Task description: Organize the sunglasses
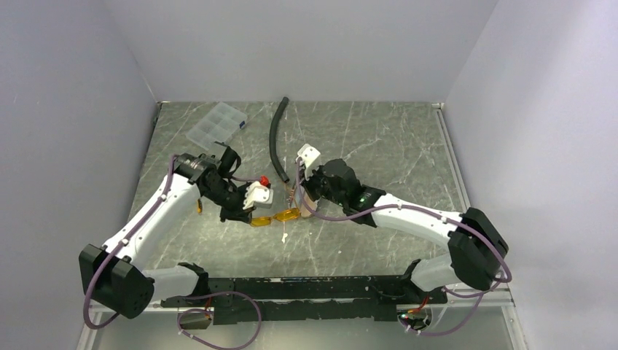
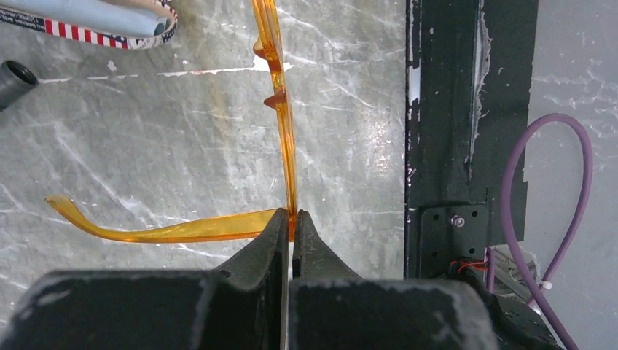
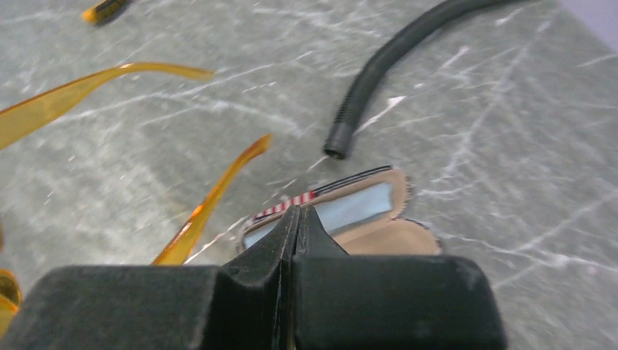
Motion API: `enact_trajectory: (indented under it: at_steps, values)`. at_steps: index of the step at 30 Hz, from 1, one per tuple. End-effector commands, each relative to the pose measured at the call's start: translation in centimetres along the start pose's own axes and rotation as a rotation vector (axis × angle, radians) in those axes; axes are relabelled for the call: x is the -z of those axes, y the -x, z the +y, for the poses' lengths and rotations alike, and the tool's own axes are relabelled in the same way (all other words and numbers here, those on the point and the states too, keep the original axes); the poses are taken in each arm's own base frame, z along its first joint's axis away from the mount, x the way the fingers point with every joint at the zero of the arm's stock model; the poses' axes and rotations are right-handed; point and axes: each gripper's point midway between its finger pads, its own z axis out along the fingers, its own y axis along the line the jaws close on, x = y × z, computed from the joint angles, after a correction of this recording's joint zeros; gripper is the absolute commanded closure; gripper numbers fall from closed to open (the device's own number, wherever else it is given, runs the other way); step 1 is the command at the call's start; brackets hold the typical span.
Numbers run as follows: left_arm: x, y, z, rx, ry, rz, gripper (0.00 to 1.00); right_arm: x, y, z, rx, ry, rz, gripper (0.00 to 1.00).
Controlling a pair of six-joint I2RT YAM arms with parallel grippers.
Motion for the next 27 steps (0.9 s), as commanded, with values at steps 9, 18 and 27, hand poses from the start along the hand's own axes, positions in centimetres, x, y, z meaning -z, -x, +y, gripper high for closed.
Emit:
enact_trajectory:
  at_steps: [9,18,27]
  values:
    - [0.5,2.8,-1.9,-0.126,-0.056,-0.103,0.97,2.0,3.7,10.6,0.086,0.667,-0.129,1.00]
    - [1.3,4.7,-2.7,-0.177,-0.075,-0.174,0.97,3.9,3.2,14.5,0.087,0.980,-0.119,1.00]
    - [0.0,4.2,-3.0,-0.114,-0.103,-0.188,0.97,3.7,5.6,8.0,-0.014,0.645,-0.169,0.92]
